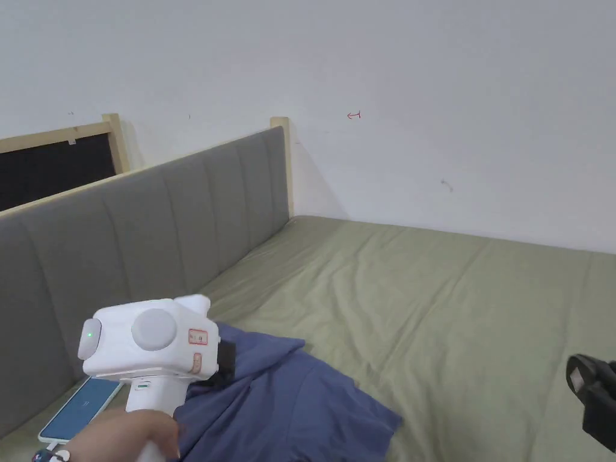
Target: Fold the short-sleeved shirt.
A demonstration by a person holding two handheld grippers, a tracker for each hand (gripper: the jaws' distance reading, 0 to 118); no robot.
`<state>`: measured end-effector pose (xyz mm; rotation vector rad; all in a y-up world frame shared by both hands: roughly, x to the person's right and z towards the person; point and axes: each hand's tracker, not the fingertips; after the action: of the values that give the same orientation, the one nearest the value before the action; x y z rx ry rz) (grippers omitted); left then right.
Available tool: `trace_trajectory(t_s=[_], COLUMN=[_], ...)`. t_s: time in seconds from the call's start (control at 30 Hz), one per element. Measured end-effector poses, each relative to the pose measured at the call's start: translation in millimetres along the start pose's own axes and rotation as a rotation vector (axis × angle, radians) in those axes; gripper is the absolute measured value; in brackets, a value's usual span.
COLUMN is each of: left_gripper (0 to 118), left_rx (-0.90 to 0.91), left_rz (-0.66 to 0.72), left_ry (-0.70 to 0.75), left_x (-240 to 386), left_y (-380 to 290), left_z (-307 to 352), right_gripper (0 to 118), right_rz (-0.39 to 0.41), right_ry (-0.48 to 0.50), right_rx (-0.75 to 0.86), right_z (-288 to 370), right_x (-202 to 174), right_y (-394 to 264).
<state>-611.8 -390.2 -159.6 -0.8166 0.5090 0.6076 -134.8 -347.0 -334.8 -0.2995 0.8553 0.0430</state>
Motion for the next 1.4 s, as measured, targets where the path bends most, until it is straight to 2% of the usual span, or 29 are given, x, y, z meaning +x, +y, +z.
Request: trace_trajectory(t_s=[0.03,0.07,0.1,0.13,0.2,0.27,0.37,0.47,0.5,0.57,0.7,0.73,0.77,0.8,0.87,0.9,0.97,1.03,1.17,1.23,1.33,1.4], left_gripper=[41,79,87,85,96,98,98,118,118,118,118,114,103,73,0,0,0,0,0,0,0,0], left_rx=[-0.03,-0.042,-0.059,-0.043,-0.058,-0.084,-0.142,-0.168,-0.139,-0.078,-0.061,-0.043,0.007,0.069,0.148,0.161,0.227,0.326,0.509,0.568,0.668,0.717], left_rz=[0.009,0.006,-0.002,0.001,0.028,0.048,-0.01,-0.159,-0.201,-0.14,-0.163,-0.172,-0.187,-0.199,-0.192,-0.172,-0.108,-0.159,-0.173,-0.186,-0.292,-0.342], left_ry=[-0.001,0.055,0.088,0.094,0.106,0.113,0.15,0.157,0.24,0.23,0.24,0.236,0.229,0.235,0.265,0.273,0.179,0.255,0.174,0.119,0.069,-0.036], left_x=[-8,-13,-16,-21,-28,-30,-27,-17,-14,-14,-7,-7,-8,-8,-11,-19,-27,-22,-3,15,61,97], left_y=[1,0,-3,-4,-2,-5,-8,-23,-27,-33,-37,-39,-40,-43,-48,-49,-47,-41,-19,-7,12,23], left_z=[-17,-35,-52,-63,-93,-117,-156,-178,-180,-176,-168,-163,-154,-145,-125,-118,-95,-66,12,50,106,142], right_gripper=[0,0,0,0,0,0,0,0,0,0,0,0,0,0,0,0,0,0,0,0,0,0], right_rz=[-0.003,-0.006,-0.006,-0.007,-0.011,-0.021,-0.018,-0.018,-0.022,-0.038,-0.077,-0.081,-0.082,-0.078,-0.059,-0.047,-0.031,-0.027,-0.048,-0.06,-0.076,-0.084], right_ry=[-0.003,-0.01,-0.022,-0.037,-0.069,-0.077,-0.095,-0.103,-0.101,-0.095,-0.078,-0.073,-0.069,-0.064,-0.059,-0.059,-0.056,-0.053,-0.062,-0.07,-0.085,-0.103], right_rx=[-0.016,-0.033,-0.043,-0.06,-0.109,-0.141,-0.168,-0.186,-0.19,-0.193,-0.179,-0.179,-0.18,-0.182,-0.184,-0.182,-0.176,-0.168,-0.113,-0.078,-0.042,-0.009], right_z=[-1,-2,-3,-5,-8,-10,-13,-15,-16,-17,-18,-18,-18,-18,-15,-12,-7,-2,14,24,40,54], right_x=[5,10,16,22,32,42,50,56,57,58,56,55,55,54,52,52,52,54,65,69,79,85], right_y=[-3,-8,-13,-19,-28,-37,-44,-47,-47,-47,-46,-46,-46,-45,-43,-42,-39,-35,-24,-17,-7,-1])
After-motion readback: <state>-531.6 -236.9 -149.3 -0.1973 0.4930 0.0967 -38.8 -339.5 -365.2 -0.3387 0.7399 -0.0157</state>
